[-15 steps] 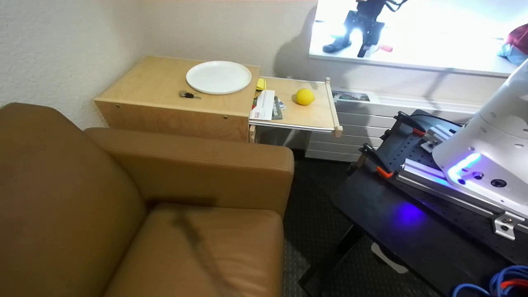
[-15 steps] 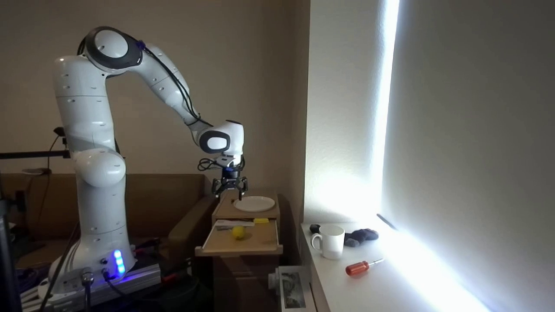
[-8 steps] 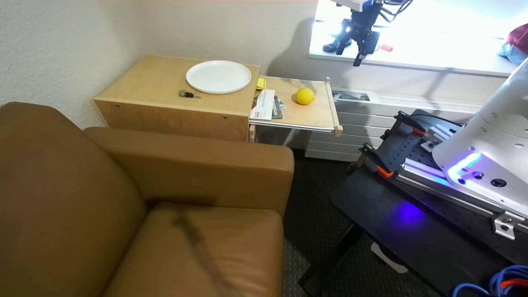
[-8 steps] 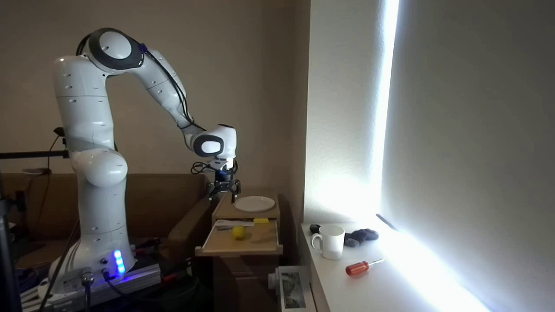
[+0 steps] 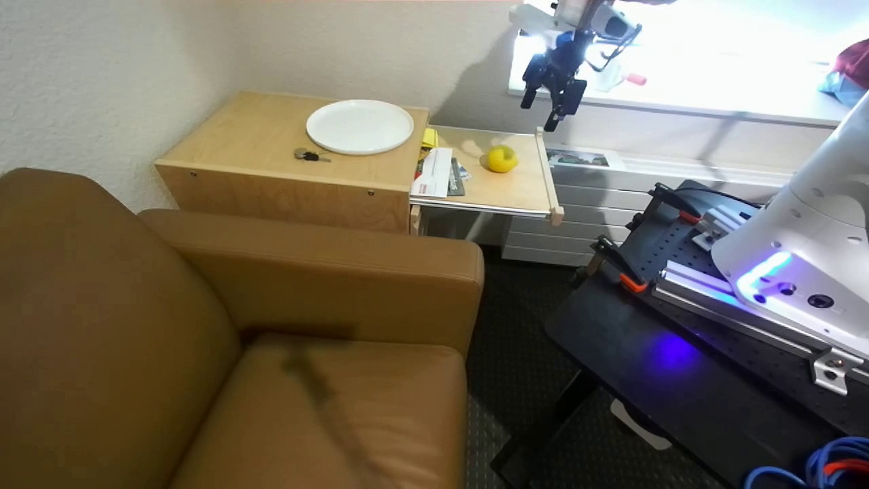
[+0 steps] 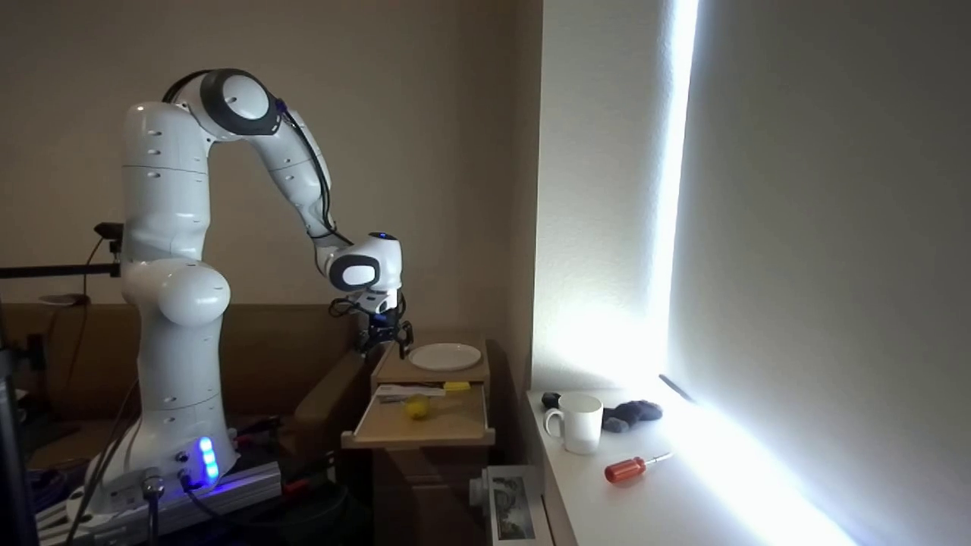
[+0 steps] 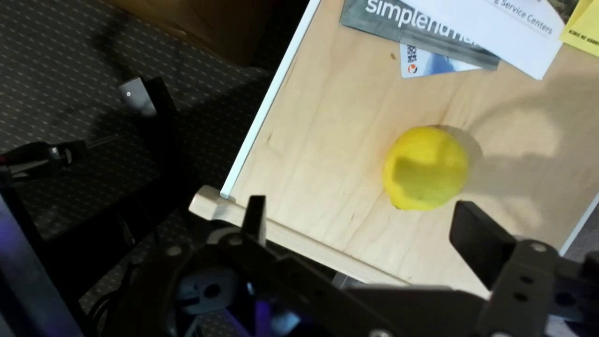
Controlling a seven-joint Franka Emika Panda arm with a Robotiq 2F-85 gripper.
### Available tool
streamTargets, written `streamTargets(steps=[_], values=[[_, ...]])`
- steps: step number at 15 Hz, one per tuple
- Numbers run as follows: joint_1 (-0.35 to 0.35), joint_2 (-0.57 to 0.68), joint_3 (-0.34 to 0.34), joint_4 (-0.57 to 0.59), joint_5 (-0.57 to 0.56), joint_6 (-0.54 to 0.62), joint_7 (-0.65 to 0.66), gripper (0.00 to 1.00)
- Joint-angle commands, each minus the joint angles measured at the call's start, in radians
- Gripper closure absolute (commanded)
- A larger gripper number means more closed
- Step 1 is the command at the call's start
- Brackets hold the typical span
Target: Put the mug on the window sill, put the lemon on the plate, and then close the top drawer
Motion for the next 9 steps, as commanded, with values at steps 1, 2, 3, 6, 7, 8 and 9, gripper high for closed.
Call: streamTargets(steps=[1, 2, 3, 6, 7, 8, 9], values=[[0.036, 0.135, -0.001, 0.046, -0.049, 0.123, 0.128, 0.0], [0.058, 0.177, -0.022, 0.051, -0.105, 0.176, 0.196, 0.0], [0.097, 0.216, -0.064, 0.056, -0.189, 0.221, 0.294, 0.0], [0.233, 0.276, -0.205, 0.086, -0.288, 0.253, 0.477, 0.0], [0.172, 0.234, -0.146, 0.054, -0.246, 0.231, 0.393, 0.0], [0.203, 0.257, -0.175, 0.066, -0.254, 0.24, 0.423, 0.0], [0.22, 0.269, -0.188, 0.075, -0.255, 0.241, 0.437, 0.0]])
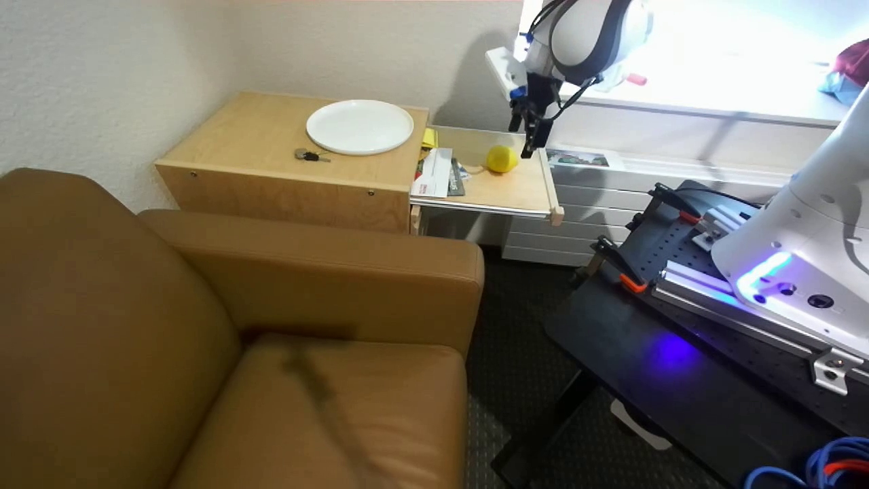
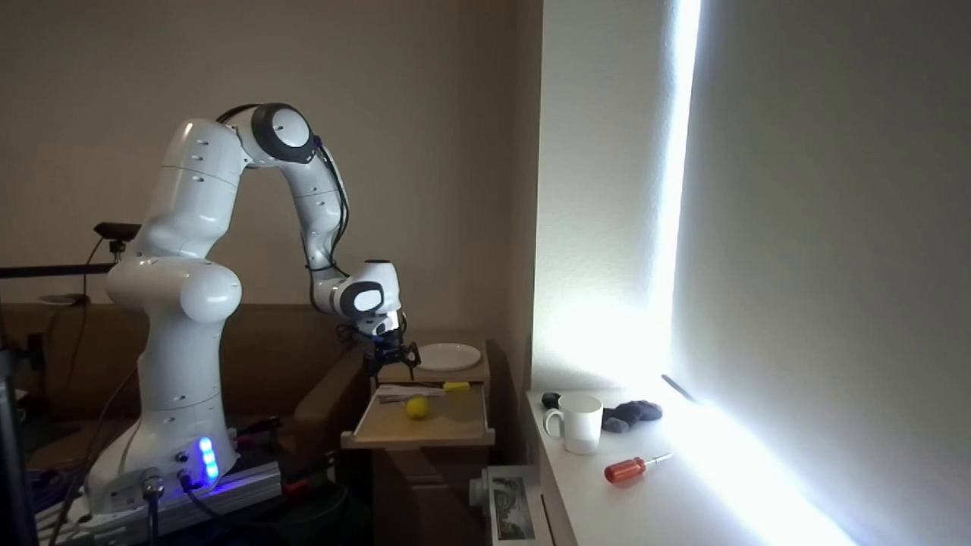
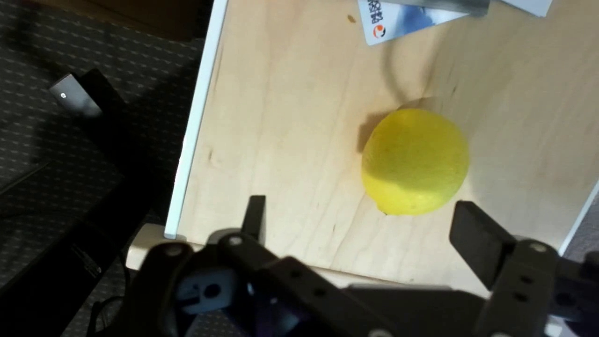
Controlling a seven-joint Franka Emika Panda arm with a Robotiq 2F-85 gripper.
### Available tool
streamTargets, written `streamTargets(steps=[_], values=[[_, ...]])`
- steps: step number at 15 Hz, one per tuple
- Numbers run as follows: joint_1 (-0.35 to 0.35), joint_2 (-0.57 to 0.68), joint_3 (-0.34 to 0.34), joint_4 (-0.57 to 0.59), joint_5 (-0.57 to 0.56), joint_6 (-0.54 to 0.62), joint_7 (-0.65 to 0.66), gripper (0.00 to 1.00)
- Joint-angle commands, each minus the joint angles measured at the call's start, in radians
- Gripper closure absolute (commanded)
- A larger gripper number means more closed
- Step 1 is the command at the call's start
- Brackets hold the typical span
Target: Put the mug on the window sill, put the lemon on the plate, and then close the top drawer
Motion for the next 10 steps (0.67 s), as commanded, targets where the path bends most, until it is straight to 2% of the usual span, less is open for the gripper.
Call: streamTargets(steps=[1, 3, 7, 10], values=[[0.012, 0.006, -0.008, 0.007, 0.016, 0.001, -0.011, 0.0], [-0.007, 0.046, 0.004, 0.036, 0.044, 0.019, -0.003, 0.0], [-0.078, 0.095, 0.077, 0.079, 0.163, 0.067, -0.016, 0.0], [-0.066, 0.152, 0.067, 0.123, 0.2, 0.111, -0.004, 0.0]])
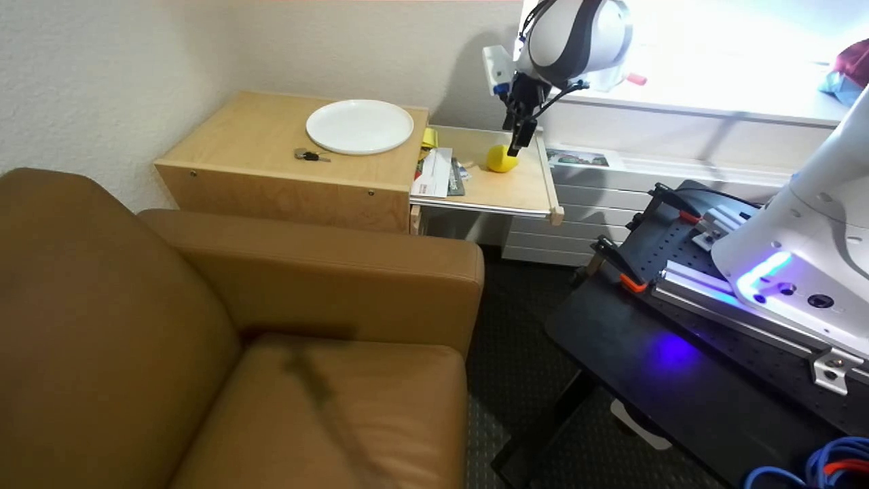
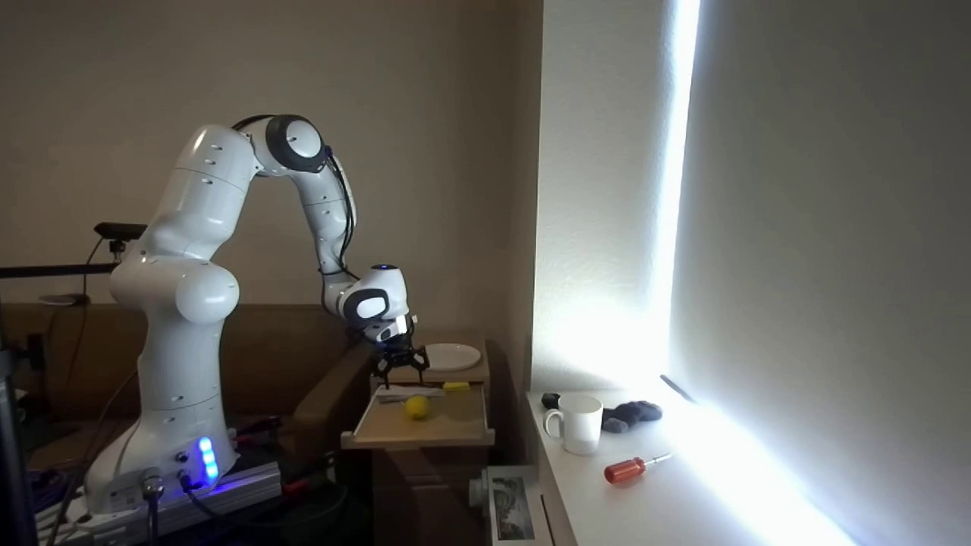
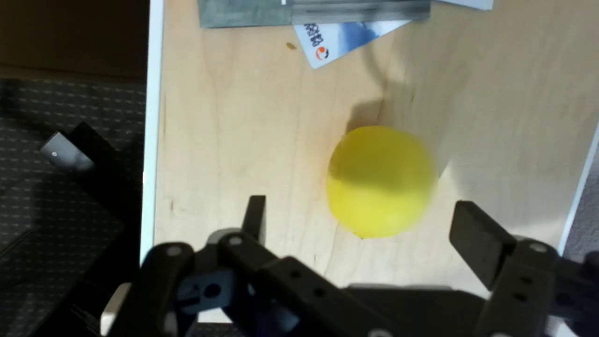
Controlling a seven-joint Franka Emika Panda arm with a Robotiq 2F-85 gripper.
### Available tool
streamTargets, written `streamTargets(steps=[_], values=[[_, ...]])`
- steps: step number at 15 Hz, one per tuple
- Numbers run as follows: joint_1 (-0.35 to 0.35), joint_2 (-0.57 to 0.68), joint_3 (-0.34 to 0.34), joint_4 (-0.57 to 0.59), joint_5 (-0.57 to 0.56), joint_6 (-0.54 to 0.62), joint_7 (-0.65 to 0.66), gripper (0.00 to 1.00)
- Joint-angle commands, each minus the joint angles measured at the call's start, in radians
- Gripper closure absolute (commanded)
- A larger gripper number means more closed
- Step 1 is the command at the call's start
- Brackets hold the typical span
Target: Put the mug on the window sill, put the lemon on the plate, and then close the top drawer
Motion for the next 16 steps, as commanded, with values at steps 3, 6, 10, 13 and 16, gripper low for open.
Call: streamTargets(steps=[3, 6, 10, 13, 16], values=[[0.005, 0.053, -0.006, 0.042, 0.046, 0.023, -0.019, 0.0], [0.005, 0.067, -0.008, 0.052, 0.046, 0.021, -0.02, 0.0], [0.09, 0.152, -0.107, 0.093, 0.031, 0.041, 0.022, 0.0], [0.07, 0.203, -0.094, 0.129, 0.044, 0.042, 0.004, 0.0], [0.039, 0.231, -0.053, 0.169, 0.053, 0.015, -0.008, 0.0]])
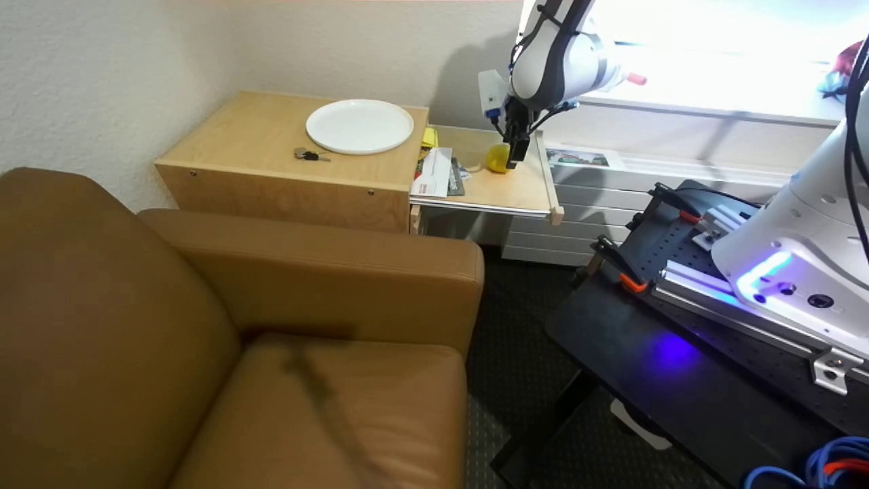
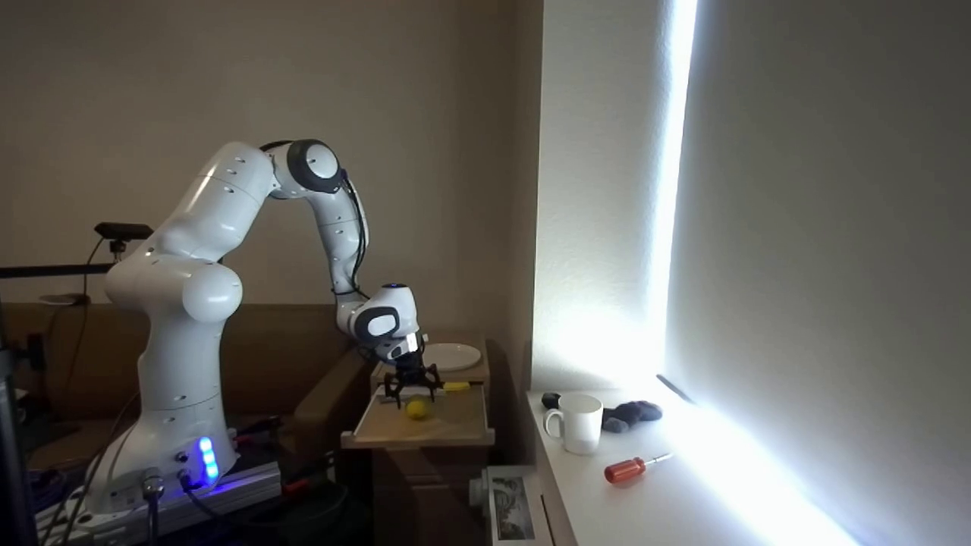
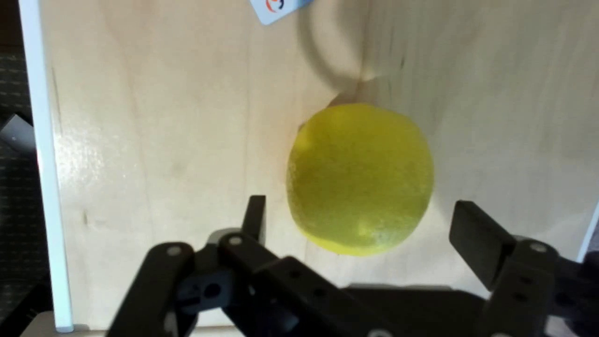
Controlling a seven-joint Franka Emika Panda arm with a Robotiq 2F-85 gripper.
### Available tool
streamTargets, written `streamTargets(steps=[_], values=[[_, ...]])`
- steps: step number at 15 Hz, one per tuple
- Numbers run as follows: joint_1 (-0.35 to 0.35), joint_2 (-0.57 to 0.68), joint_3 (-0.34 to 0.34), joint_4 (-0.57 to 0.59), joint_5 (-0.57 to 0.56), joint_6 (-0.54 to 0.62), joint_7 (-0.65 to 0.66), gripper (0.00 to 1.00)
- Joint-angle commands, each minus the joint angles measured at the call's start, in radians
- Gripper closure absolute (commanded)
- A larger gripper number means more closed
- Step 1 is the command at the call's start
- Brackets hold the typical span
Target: Put the mug on the window sill, put the lemon on the plate, and then close the top drawer
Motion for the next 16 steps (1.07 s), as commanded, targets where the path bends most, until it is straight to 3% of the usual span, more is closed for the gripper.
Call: streamTargets(steps=[1, 8, 9, 10, 14, 16], values=[[-0.001, 0.015, 0.007, 0.014, 0.02, 0.0, -0.017, 0.0], [0.022, 0.08, -0.003, 0.075, 0.031, -0.009, 0.005, 0.0], [0.006, 0.079, 0.014, 0.08, 0.033, -0.018, -0.002, 0.25], [0.018, 0.088, 0.001, 0.085, 0.03, -0.009, -0.001, 0.27], [0.0, 0.1, 0.013, 0.106, 0.036, -0.013, -0.007, 0.53], [-0.015, 0.089, 0.023, 0.104, 0.038, -0.028, -0.013, 0.53]])
